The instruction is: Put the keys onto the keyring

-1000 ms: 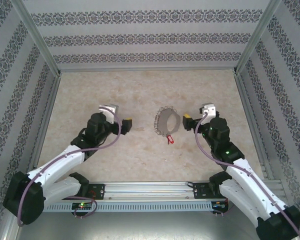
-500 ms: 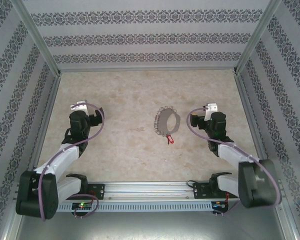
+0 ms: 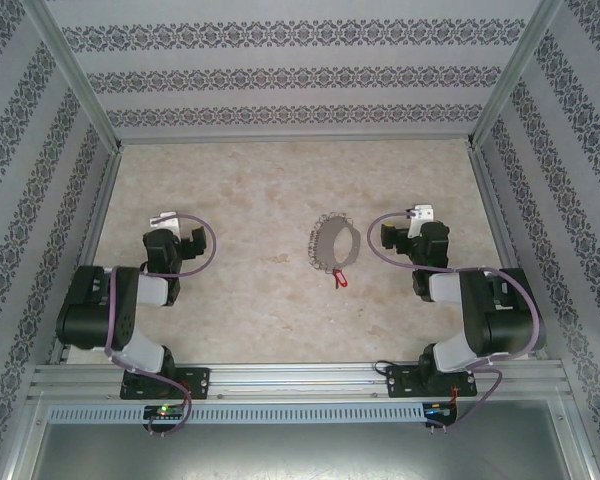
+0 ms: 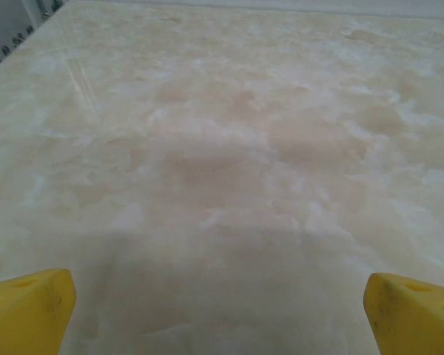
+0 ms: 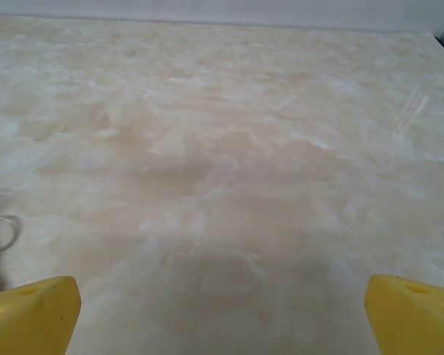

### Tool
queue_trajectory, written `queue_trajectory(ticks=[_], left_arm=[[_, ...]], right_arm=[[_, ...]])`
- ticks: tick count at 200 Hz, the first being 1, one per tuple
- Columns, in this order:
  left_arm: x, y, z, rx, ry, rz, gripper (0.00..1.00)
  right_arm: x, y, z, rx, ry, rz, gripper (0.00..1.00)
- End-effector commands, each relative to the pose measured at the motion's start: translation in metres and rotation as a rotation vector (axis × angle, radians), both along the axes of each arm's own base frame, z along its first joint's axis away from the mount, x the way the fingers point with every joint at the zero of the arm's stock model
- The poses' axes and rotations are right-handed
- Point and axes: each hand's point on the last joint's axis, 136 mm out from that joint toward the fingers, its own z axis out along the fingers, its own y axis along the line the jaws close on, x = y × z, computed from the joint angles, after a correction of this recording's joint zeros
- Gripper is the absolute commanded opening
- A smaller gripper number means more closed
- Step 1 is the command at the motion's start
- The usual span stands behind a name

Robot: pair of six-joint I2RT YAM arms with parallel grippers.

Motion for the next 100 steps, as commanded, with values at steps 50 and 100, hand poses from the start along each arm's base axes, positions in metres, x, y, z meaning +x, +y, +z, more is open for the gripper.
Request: queue_trajectory(ticks=[50,100], left_arm=[[0.0129,-0.0064,0.0256,0.007,-0.113,-0.057,1.00],[0.0129,-0.0071,0.0261,0.006,-0.117,-0.059,1.00]], right_arm=[[0.0129,-0.0025,0.0260,0.032,-0.101,-0.018,0.98],[0.0128,-0.0021,0.0254,0.025,-0.099,-0.019,0.98]])
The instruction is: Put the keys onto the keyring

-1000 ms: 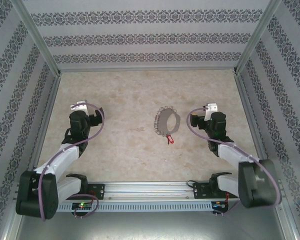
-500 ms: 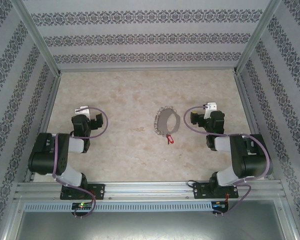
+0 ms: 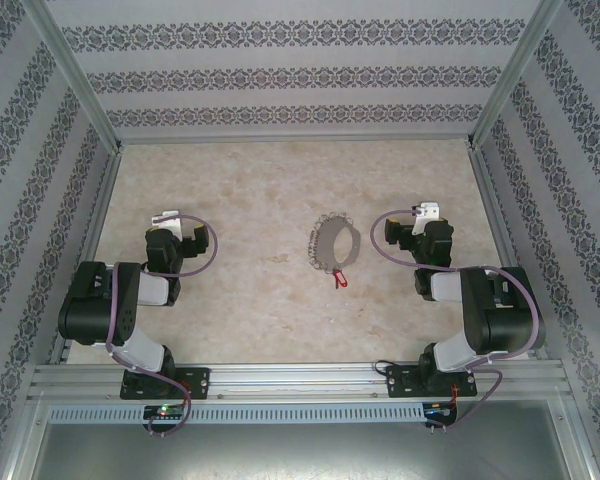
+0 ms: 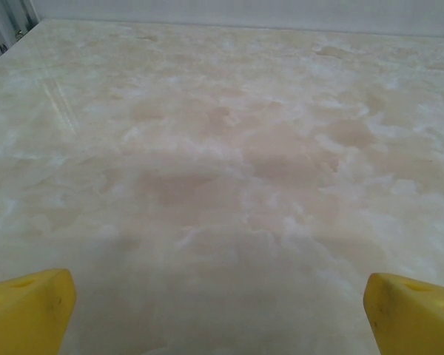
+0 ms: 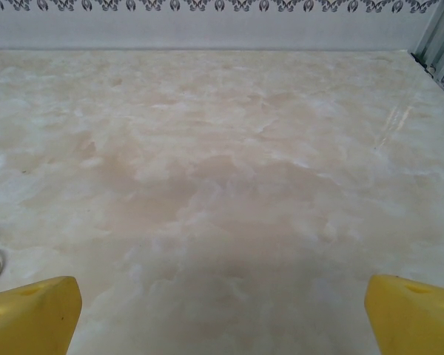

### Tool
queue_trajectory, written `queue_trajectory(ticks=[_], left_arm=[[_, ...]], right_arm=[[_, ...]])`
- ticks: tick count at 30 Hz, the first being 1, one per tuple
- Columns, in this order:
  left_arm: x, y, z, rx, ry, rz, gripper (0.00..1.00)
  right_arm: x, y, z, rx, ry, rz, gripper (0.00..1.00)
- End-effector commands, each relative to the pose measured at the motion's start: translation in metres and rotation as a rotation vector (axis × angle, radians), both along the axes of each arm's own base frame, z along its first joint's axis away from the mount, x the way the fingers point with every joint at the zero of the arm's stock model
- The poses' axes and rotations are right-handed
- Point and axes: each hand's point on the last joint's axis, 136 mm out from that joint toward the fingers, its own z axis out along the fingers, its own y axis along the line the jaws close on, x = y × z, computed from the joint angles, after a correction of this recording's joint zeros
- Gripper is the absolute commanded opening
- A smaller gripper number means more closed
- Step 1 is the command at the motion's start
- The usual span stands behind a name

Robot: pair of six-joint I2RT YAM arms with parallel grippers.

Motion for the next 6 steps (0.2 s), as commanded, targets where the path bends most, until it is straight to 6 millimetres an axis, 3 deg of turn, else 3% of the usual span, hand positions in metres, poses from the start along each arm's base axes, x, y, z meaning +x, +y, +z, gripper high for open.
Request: queue_trajectory(ticks=[1,6], left_arm=[[0.0058,0.0004,0.0142,0.009,-0.058,-0.010,1.00],[0.0058,0.0004,0.0141,0.009,-0.058,-0.010,1.00]], right_arm=[[0.0068,0.0031,0.0127,0.008,-0.045,0.002,0.98],[0.0067,0.0033,0.0136,0.005,-0.049,0.002,0.98]])
